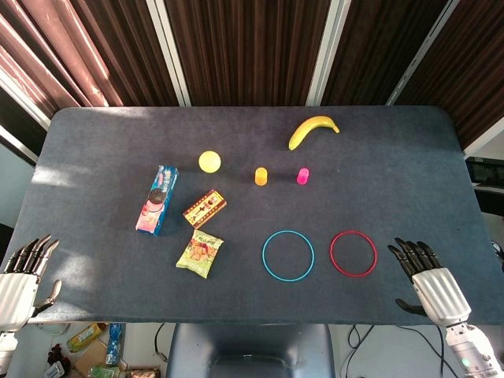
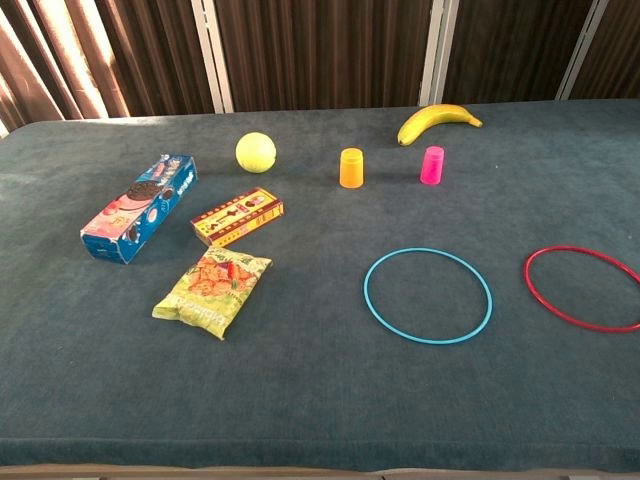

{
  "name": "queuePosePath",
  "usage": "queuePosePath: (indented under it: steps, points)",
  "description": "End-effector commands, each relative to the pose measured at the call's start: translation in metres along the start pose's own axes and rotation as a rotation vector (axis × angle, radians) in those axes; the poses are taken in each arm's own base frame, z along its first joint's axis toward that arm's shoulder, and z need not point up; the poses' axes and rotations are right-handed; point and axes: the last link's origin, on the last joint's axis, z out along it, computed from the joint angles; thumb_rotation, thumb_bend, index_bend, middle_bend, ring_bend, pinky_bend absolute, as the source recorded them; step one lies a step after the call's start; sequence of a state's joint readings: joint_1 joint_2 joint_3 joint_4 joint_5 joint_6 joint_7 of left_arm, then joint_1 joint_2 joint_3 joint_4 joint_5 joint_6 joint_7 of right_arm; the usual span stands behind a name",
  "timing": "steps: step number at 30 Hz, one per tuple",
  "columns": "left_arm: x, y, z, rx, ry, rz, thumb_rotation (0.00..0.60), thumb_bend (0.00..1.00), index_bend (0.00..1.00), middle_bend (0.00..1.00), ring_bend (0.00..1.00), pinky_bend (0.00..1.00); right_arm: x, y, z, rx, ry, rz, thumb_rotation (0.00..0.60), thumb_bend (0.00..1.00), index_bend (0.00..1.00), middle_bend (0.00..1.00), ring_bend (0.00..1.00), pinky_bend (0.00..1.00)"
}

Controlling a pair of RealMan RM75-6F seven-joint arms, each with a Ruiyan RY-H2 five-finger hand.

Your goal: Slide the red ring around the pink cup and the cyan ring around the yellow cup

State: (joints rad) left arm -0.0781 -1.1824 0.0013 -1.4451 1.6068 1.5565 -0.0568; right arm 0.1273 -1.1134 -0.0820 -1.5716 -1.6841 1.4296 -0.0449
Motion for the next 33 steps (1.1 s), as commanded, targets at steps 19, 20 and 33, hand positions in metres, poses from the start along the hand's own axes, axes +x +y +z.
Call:
queuePosePath:
  steps: [19,20,33]
  points:
    - [-0.001,-0.011,-0.011,0.063,-0.009,-0.052,0.6,0.43,0.0,0.0,0.0,0.12,-0.022,-0.024,0.037,0.211,-0.073,-0.015,0.6,0.4,0.63,0.75,0.85,0.77]
    - [-0.001,-0.011,-0.012,0.064,-0.01,-0.052,0.6,0.43,0.0,0.0,0.0,0.12,-0.025,-0.024,0.041,0.214,-0.077,-0.011,0.6,0.41,0.64,0.78,0.89,0.82]
    - [-0.003,-0.013,-0.008,0.06,-0.026,-0.059,0.6,0.44,0.0,0.0,0.0,0.12,-0.042,-0.03,0.054,0.092,-0.111,-0.037,0.6,0.43,0.52,0.95,1.0,1.0]
